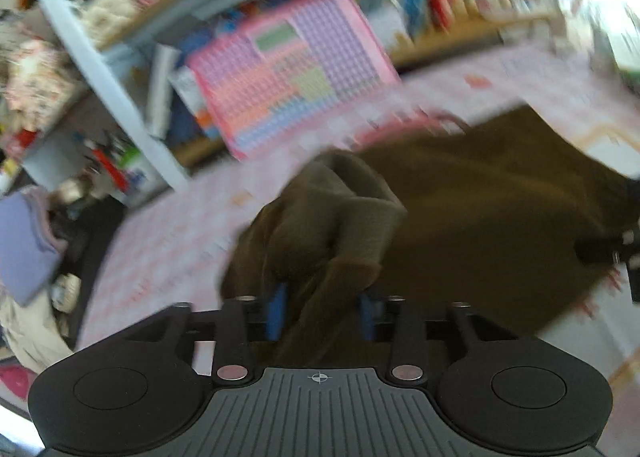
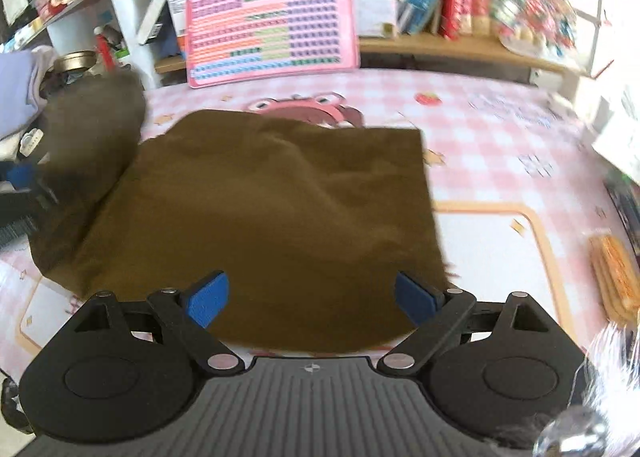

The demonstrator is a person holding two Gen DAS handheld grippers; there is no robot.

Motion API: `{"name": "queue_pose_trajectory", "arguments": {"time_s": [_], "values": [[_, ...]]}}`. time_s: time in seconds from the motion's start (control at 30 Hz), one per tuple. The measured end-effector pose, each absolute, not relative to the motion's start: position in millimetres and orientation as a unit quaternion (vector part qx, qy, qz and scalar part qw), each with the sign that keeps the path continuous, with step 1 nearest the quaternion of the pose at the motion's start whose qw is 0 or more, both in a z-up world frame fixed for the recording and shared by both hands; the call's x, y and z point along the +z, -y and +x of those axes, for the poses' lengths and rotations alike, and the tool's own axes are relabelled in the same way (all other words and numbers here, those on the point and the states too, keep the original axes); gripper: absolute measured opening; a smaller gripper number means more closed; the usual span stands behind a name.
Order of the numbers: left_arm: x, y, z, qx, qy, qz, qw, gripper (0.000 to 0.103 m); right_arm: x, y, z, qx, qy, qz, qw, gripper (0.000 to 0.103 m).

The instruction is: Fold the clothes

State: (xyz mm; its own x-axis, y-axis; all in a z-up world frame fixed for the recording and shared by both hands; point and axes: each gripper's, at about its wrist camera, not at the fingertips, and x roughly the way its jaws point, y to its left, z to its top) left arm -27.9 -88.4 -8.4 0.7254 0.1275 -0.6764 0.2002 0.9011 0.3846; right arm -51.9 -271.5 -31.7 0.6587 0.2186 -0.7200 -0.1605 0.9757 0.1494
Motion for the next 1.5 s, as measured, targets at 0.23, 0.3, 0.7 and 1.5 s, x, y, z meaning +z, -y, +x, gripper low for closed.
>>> {"name": "queue_pose_trajectory", "arguments": {"time_s": [0.23, 0.3, 0.7, 1.5], "values": [[-8.1, 109.4, -48.8, -0.020, -0.389, 0.159, 0.907, 0.077, -30.4, 304.3, -50.4, 0.136, -0.408, 0.058, 0.901, 0.090], [4.0, 102.7, -55.4, -0.014, -0.375, 0.108, 0.921, 0.080, -29.7, 308.3, -45.6, 0.145, -0.412, 0.067, 0.897, 0.090], [25.0, 14.7, -80.6, 0.108, -0.325, -0.180, 0.922, 0.088, -20.9, 288.1, -24.1, 0.207, -0.424, 0.097, 0.876, 0.090], [8.7, -55.6, -51.7, 0.084, -0.366, -0.216, 0.901, 0.088, -19.4, 220.8, 5.0, 0.197, -0.464, 0.200, 0.840, 0.090]]}}
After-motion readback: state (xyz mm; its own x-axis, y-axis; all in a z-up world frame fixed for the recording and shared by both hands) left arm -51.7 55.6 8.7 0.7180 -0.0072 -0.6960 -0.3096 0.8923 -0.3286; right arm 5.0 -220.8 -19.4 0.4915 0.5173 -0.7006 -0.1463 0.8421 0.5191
